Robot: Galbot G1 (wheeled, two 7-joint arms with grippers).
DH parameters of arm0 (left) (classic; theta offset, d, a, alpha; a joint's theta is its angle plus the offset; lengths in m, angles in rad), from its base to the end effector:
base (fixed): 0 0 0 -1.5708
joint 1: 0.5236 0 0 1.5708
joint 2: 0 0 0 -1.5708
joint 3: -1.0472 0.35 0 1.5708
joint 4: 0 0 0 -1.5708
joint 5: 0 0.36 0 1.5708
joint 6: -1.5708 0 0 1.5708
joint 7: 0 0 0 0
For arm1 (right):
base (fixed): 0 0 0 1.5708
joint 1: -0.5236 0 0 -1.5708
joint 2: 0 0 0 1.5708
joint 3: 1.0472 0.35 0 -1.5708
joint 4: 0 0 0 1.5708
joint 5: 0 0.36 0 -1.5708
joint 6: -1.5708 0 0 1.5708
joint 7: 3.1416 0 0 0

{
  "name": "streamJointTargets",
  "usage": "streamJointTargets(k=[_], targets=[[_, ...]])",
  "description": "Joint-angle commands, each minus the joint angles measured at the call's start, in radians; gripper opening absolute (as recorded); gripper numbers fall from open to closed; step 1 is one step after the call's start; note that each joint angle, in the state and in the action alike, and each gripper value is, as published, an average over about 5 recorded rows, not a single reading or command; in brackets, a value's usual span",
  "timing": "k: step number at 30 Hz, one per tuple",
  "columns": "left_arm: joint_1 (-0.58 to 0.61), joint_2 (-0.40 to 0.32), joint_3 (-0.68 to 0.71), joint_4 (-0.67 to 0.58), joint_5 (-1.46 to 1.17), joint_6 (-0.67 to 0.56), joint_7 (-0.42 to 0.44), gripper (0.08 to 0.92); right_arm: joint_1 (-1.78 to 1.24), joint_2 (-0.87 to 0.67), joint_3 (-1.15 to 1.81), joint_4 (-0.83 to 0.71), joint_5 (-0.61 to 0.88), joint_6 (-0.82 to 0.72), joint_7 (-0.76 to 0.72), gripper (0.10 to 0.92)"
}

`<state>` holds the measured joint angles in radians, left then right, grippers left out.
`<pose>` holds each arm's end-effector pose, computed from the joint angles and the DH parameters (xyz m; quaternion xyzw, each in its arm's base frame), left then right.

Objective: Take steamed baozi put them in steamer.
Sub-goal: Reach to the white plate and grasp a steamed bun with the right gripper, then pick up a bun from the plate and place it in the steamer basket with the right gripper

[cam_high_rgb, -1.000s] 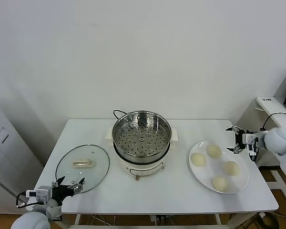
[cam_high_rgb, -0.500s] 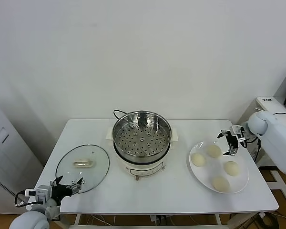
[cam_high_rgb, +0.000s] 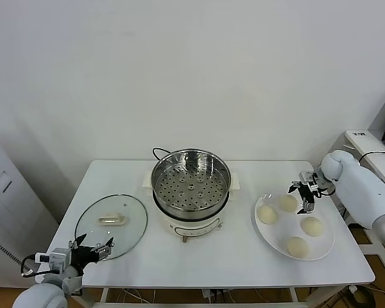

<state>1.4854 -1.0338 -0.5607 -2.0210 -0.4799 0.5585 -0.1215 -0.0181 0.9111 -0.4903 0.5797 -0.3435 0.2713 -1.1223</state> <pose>0.2254 0.1092 -0.2823 -0.0327 -0.9567 -0.0548 0.2838 0.5825 -0.2668 -0.2289 0.4936 -0.5609 0.5408 0.3863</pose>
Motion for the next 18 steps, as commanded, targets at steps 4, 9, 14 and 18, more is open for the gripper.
streamJointTargets(k=[4, 9, 14, 18], targets=[[-0.001, 0.001, 0.01, -0.022, 0.01, 0.008, 0.0, 0.823, -0.008, 0.056, 0.049, -0.083, -0.049, 0.006, 0.026, 0.802], [-0.002, 0.0, 0.017, -0.028, 0.012, 0.012, -0.002, 0.823, -0.007, 0.063, 0.072, -0.098, -0.062, -0.004, 0.037, 0.72], [0.001, 0.0, 0.02, -0.032, 0.012, 0.016, -0.005, 0.823, -0.006, 0.069, 0.079, -0.103, -0.062, -0.008, 0.037, 0.609], [0.003, 0.001, 0.019, -0.036, 0.011, 0.019, -0.006, 0.823, -0.007, 0.074, 0.082, -0.101, -0.061, -0.011, 0.034, 0.542]])
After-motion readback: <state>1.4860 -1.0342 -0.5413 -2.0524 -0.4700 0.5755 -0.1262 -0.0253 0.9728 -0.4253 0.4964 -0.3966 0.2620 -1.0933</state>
